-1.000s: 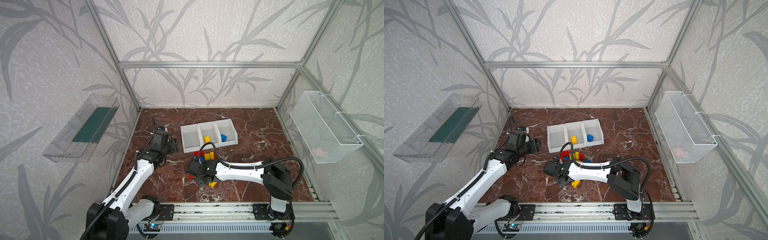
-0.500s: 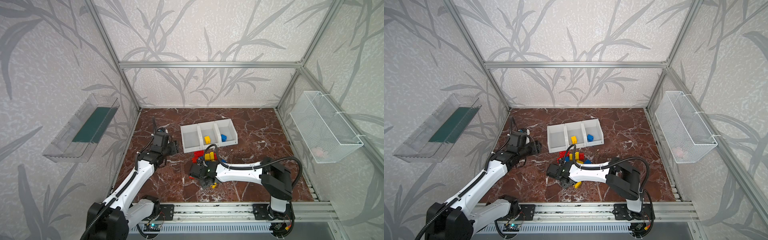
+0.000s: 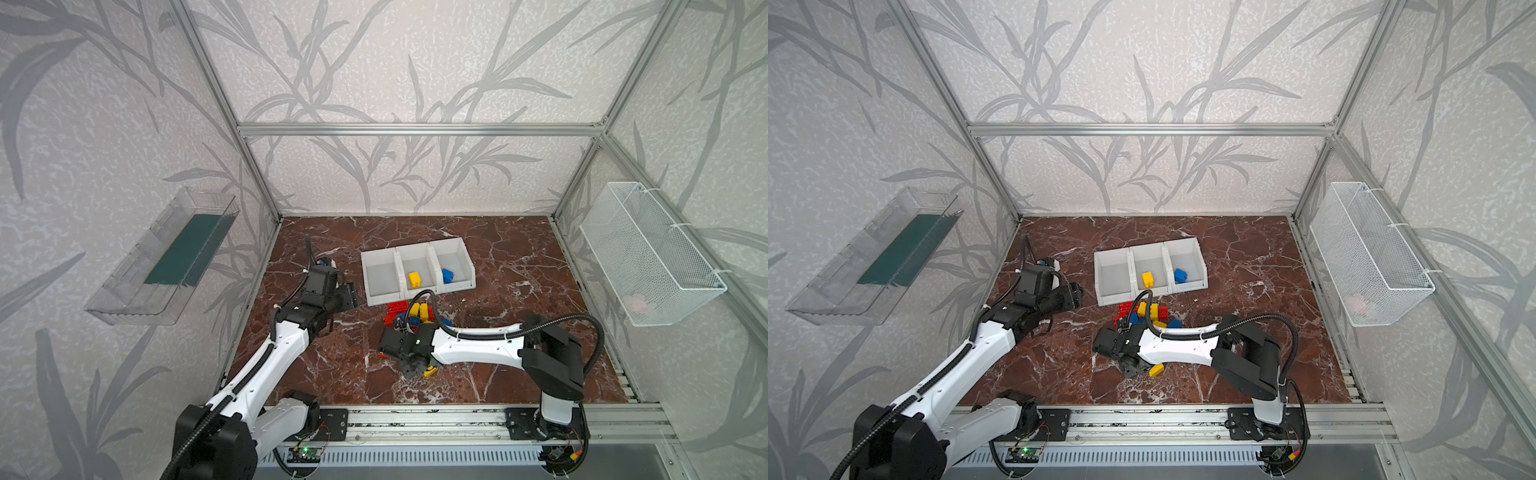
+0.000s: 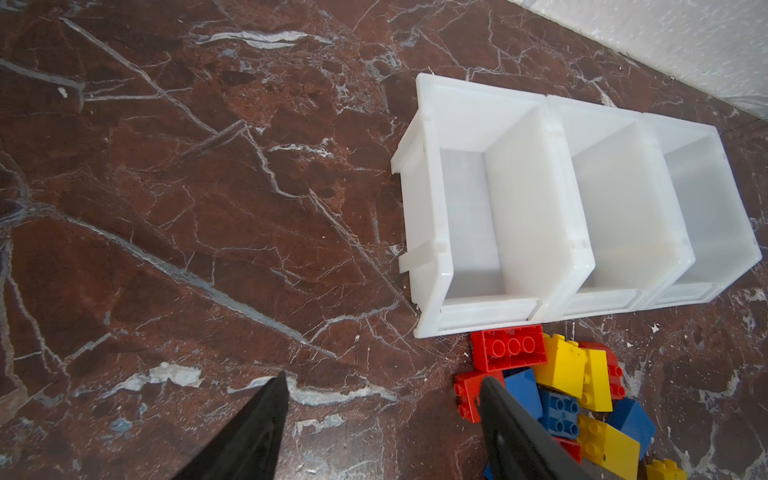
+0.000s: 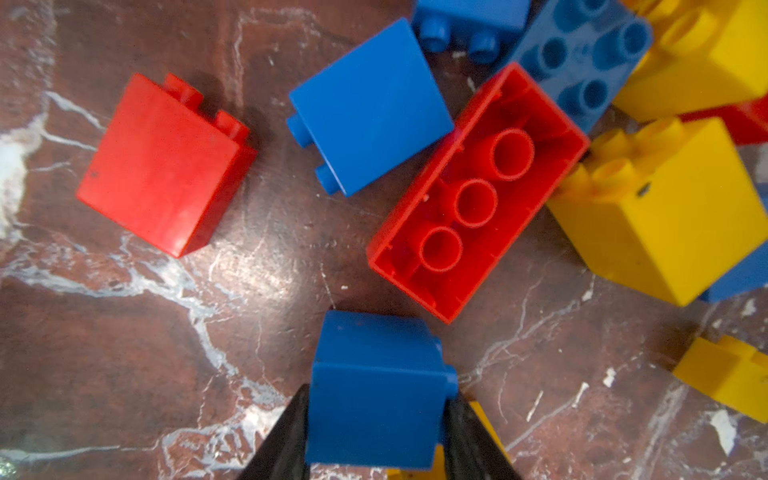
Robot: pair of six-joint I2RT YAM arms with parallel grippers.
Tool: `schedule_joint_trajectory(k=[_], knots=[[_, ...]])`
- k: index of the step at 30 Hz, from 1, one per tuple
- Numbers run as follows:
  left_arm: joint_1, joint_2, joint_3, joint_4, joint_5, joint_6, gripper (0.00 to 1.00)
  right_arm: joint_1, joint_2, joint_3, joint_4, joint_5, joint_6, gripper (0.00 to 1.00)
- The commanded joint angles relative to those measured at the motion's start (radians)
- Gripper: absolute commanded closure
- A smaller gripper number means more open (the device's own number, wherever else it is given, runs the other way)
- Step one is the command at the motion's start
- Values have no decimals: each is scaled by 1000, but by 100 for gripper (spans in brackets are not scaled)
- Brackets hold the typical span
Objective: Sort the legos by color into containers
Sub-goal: 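Grasp a blue brick with the right gripper while the left arm draws back, then carry the blue brick to the end compartment and open the right gripper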
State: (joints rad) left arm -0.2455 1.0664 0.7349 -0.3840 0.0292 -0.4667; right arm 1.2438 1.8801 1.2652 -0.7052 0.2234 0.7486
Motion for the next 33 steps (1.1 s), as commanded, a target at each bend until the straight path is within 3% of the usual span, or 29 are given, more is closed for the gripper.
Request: schedule_joint_trajectory(k=[1,8,15,26,33], knots=[[7,-26,-12,7,-1,-7,25,9,-23,44,-24,21,-28,59],[7,-41,-18,5,4,-13,25,-30,-51,172,-86,70,-163,60],[6,-65,-38,4,24,-36,25,-176,-27,343,-101,95,-321,60],[6,-89,-73,14,60,-65,26,-557,-59,323,-21,89,-434,60],[5,-87,-106,69,157,-62,26,-686,5,343,-1,32,-442,60]])
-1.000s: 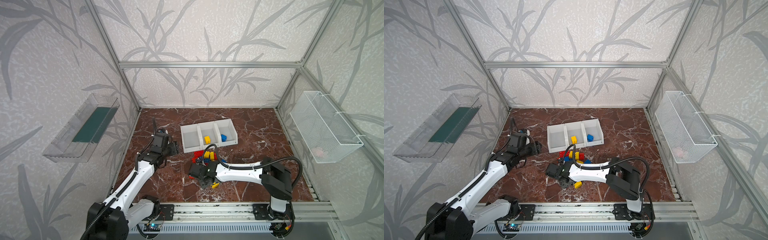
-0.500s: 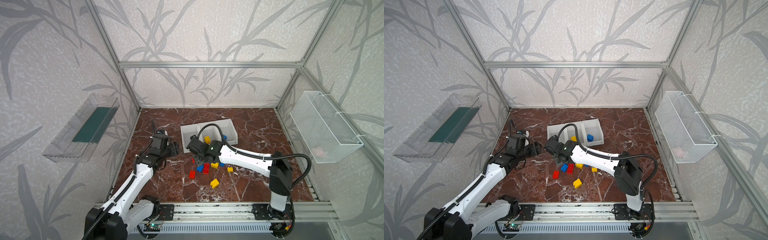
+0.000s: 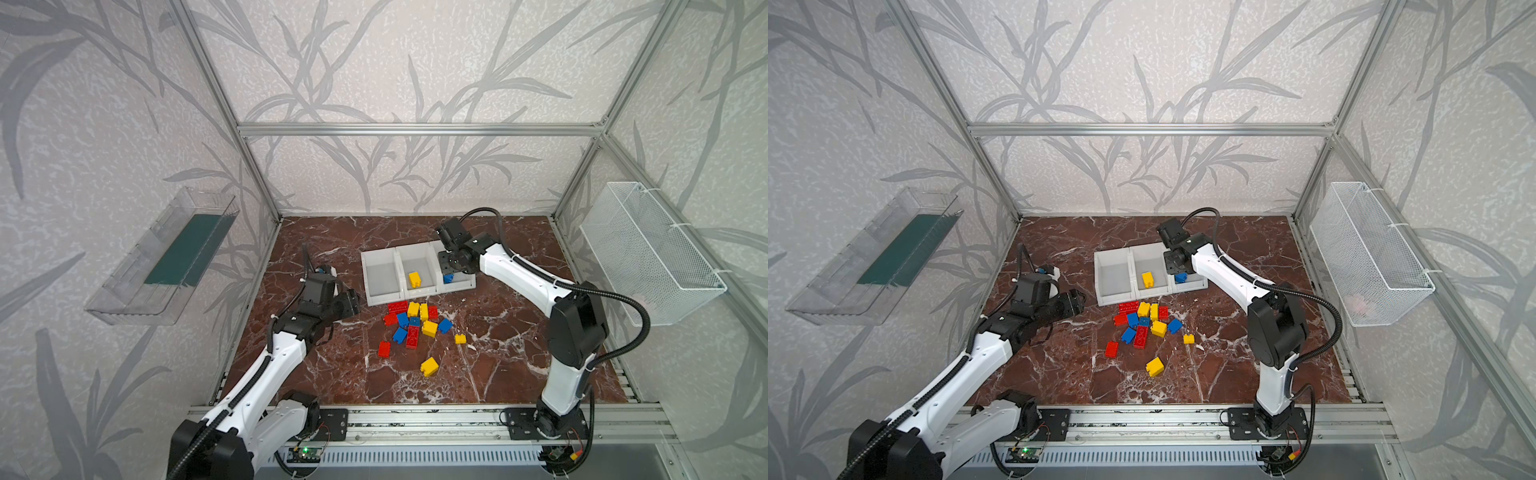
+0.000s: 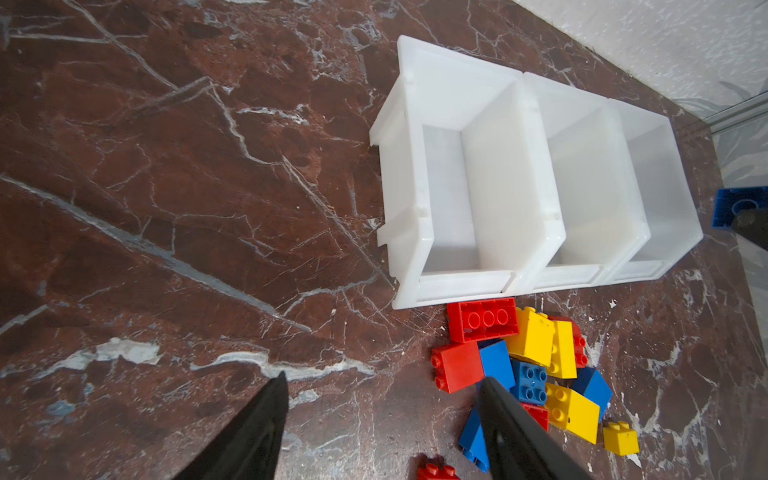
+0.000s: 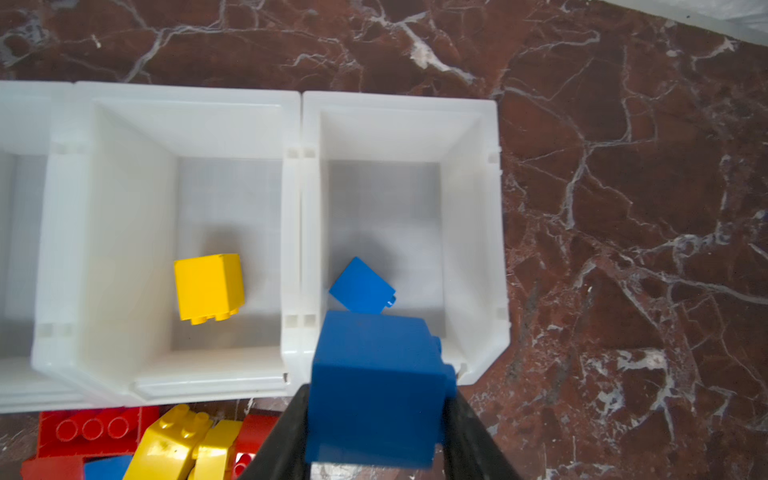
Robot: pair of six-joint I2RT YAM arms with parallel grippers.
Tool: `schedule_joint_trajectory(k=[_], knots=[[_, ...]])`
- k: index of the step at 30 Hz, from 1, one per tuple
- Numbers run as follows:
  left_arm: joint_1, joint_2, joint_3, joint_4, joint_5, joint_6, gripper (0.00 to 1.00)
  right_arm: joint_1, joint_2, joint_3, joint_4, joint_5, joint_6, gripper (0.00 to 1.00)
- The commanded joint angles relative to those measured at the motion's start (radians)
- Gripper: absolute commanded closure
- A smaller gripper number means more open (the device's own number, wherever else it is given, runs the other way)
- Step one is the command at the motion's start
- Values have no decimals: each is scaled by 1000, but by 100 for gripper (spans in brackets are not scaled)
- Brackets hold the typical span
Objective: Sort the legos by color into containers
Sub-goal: 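Carry the blue brick to the end compartment and open the right gripper, then grasp and lift a red brick with the left gripper while the right arm withdraws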
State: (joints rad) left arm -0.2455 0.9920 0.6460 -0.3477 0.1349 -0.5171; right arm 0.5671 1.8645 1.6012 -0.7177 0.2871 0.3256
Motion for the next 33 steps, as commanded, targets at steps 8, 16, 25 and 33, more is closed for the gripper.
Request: schedule_joint_trajectory(k=[8,16,25,33], knots=[[-8,-16,-32,34,79,-18,26,-69,62,20,4,-83,-8,56],[-59,-12,-39,46,89,-18,26,-72,59,39,-4,-82,-13,35],[-224,35,-30,41,34,9,26,-72,-48,-6,-22,-119,10,33],[-395,171,21,34,2,45,26,-51,-353,-332,29,-135,93,33]])
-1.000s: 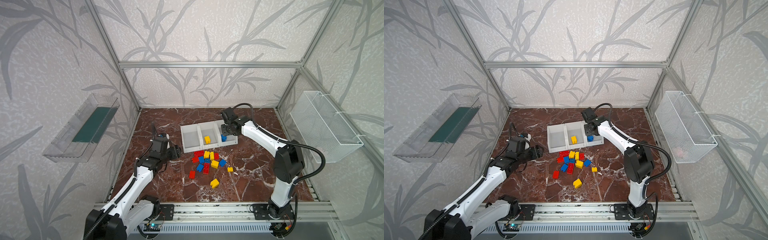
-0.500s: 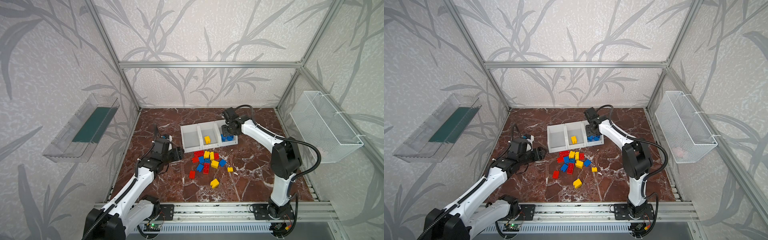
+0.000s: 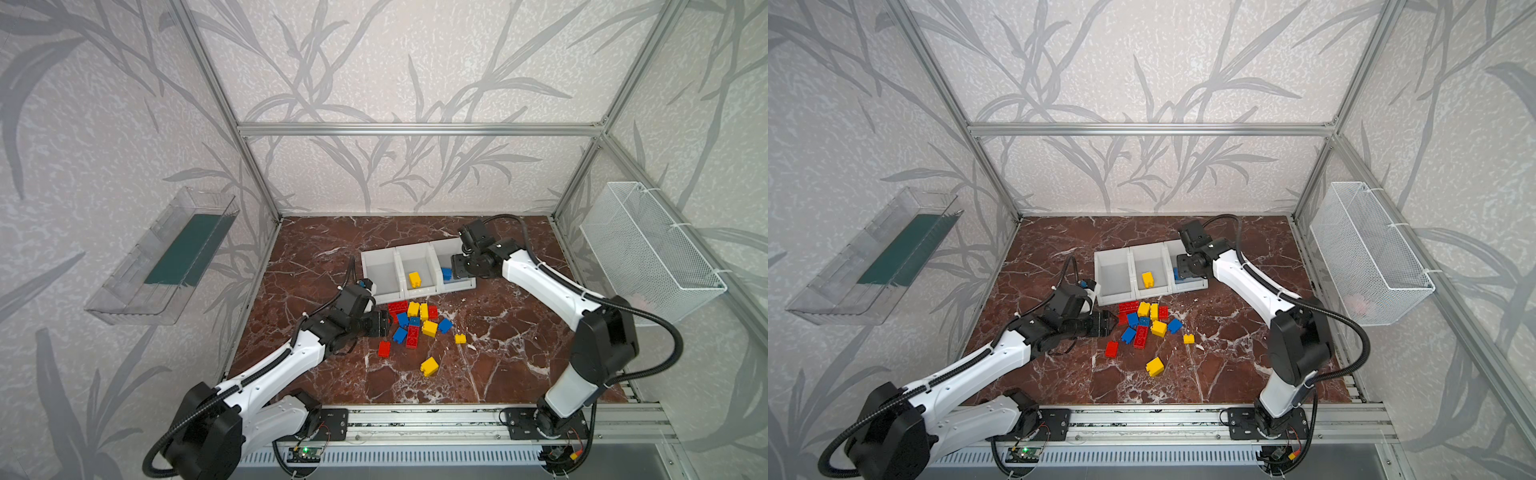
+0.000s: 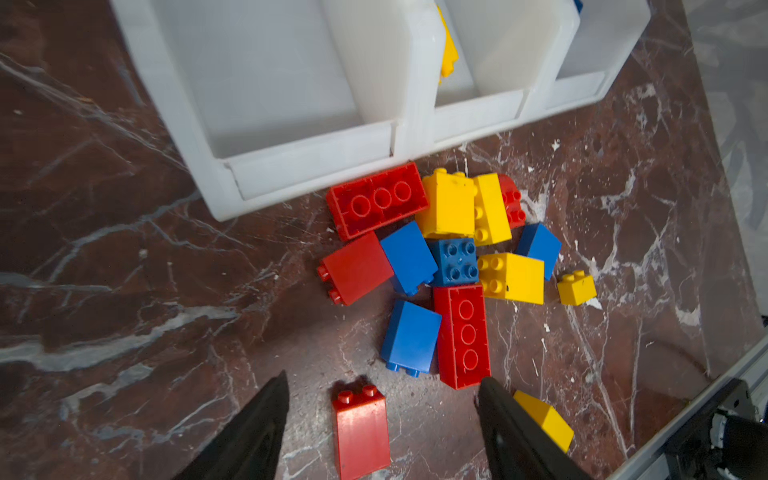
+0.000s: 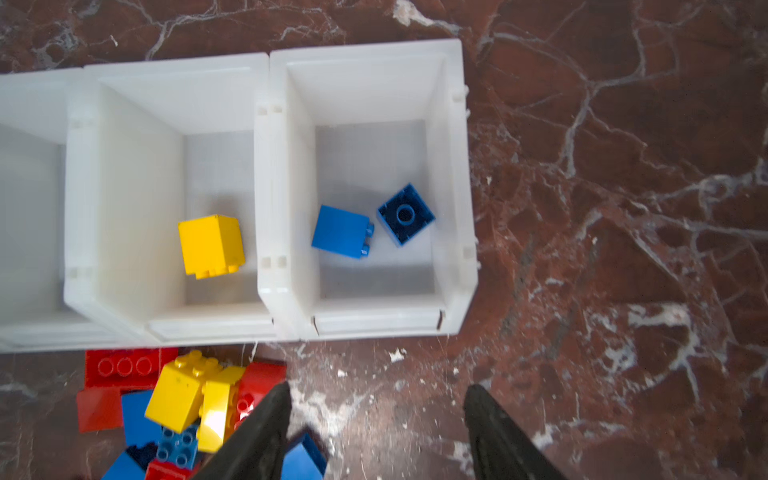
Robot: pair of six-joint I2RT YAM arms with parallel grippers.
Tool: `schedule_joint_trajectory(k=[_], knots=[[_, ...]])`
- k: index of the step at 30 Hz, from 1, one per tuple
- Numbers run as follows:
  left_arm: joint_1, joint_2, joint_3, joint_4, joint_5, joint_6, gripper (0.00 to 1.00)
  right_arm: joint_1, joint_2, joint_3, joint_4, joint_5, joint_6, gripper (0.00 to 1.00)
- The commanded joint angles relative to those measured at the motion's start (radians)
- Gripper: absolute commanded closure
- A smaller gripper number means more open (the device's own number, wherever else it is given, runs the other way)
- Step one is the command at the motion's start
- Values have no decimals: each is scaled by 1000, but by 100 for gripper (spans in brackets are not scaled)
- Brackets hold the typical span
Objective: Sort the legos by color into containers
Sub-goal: 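Grasp and lift a red brick with the left gripper while the right arm withdraws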
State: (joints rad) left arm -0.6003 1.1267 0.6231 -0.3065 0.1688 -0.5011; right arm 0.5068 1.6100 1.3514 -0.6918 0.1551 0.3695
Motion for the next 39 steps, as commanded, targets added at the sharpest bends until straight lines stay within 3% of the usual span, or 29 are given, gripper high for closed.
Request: schedule_joint_trajectory(k=[1,7,14,25,39], knots=[[-60,59,56,-6,-34,34,26,13,-143,-132,10,-5,66,33],[-130,225,156,-29,-19,71,27,25,-335,-295,-40,16,119,33],[-188,407,286,-93,-23,110,32,33,-448,-397,-77,21,169,33],[-222,559,387,-144,-37,144,47,33,-490,-443,-81,23,201,33],[-248,613,405,-153,-55,160,64,38,-520,-461,-101,31,223,34]])
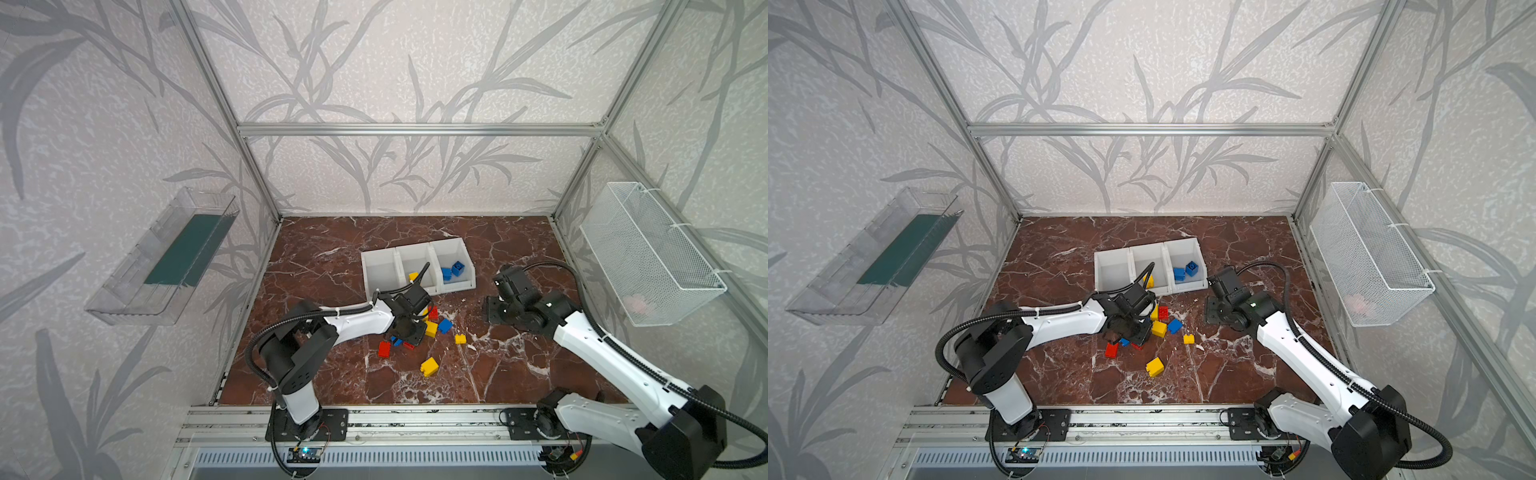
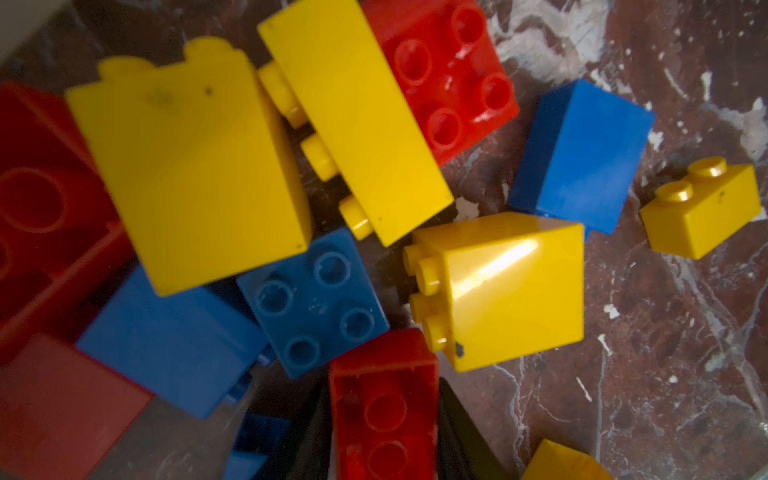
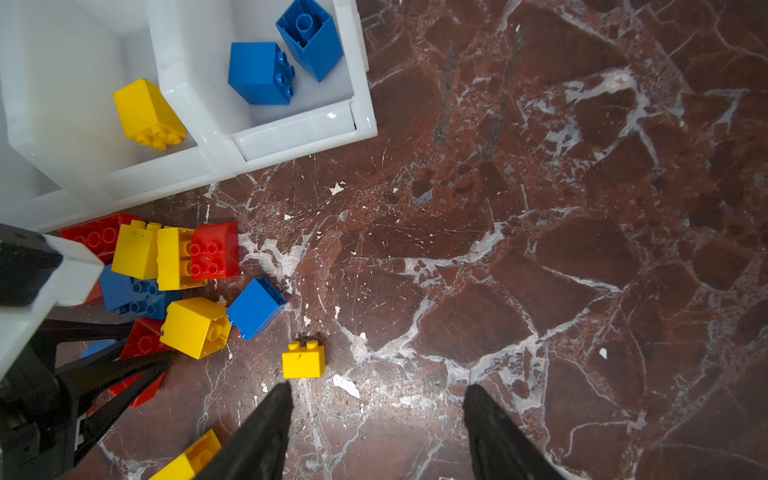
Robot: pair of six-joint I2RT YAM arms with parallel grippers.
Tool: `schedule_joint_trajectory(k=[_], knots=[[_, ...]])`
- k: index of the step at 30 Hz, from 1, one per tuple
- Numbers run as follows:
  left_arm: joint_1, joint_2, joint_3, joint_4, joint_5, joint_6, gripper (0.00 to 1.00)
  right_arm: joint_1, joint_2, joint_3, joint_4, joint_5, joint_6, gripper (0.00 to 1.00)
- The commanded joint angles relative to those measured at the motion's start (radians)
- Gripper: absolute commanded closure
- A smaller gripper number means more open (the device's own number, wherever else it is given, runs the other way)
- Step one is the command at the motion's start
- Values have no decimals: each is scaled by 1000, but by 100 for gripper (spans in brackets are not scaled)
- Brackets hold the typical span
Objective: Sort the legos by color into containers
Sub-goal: 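Grasp and lift a red brick with the left gripper while the right arm withdraws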
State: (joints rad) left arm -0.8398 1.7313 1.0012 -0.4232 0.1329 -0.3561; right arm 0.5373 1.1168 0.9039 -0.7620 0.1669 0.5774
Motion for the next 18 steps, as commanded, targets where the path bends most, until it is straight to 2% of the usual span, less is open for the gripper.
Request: schedule_joint_trajectory(k=[1,9,12,15,18], knots=[[-11,7,26,-37,-22,16,67,6,-32,-17,-32,19,18,34],[-10,-108,22,-57,-19,34,71,10,-83,-19,-68,36,27,35],[0,-171,66,-102,-91,17,71,10,-101,-17,-80,41,27,35],[45,-226,111,-106,-112,53,71,12,-112,-19,-85,42,29,36],[142,-251,130,-39,-102,77,71,11,-115,-23,-85,39,30,36]])
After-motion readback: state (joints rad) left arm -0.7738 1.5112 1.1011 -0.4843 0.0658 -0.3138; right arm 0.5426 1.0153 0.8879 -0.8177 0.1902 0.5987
